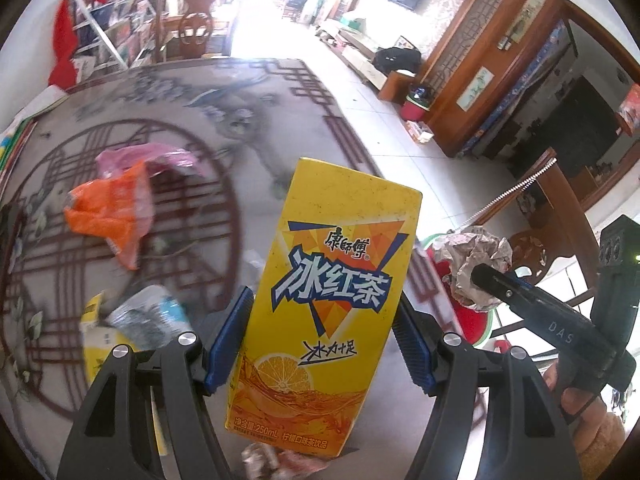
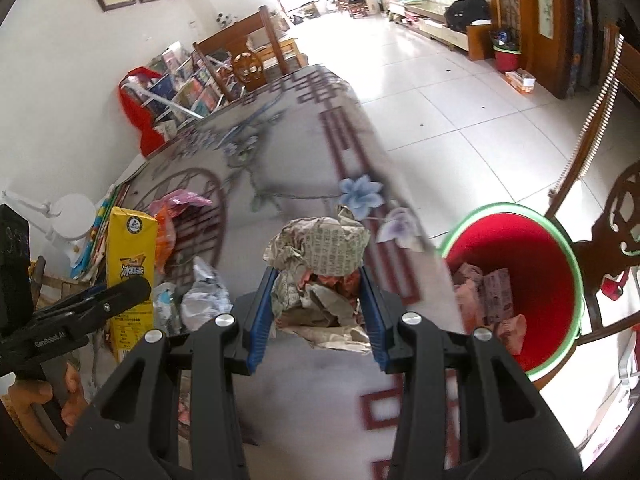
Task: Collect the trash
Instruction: 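Carry the tea carton and newspaper wad over the red bin with both tools, then open both tools to drop the tea carton and newspaper into the bin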
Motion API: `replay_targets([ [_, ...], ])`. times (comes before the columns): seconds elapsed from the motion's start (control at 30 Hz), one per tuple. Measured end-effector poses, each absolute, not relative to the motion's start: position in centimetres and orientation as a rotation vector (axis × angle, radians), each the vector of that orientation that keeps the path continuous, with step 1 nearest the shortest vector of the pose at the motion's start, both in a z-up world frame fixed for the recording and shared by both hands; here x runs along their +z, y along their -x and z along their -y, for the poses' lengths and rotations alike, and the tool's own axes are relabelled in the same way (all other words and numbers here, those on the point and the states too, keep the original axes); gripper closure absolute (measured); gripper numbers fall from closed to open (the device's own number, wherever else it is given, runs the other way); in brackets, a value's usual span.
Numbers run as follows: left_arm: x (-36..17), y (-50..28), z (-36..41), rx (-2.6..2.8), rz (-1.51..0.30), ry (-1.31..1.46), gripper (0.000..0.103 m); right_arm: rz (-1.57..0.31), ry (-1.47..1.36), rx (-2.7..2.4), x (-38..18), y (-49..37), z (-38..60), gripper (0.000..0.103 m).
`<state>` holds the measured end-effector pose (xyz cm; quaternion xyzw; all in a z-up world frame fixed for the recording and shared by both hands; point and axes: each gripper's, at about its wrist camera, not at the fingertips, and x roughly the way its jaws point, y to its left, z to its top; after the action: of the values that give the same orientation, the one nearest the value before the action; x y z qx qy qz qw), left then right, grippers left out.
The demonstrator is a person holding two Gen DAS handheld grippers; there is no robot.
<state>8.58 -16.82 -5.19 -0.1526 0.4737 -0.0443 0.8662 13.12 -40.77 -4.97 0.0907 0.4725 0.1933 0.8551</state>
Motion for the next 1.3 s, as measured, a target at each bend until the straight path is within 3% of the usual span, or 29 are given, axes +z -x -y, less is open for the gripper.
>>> replay_targets([
  [0.6,-3.7,-13.5,28.2,-0.287,-0.964,0.212,0.038,-0.970,-0.250,0.251,-5.2,-13.0,50.0,0.063],
  [1.3,-5.8,-16.9,36.1,-0.437,-1.041,0.136,0.038,-0.968,-0.345,0.061,-6.5,-13.8,59.1,0.062],
])
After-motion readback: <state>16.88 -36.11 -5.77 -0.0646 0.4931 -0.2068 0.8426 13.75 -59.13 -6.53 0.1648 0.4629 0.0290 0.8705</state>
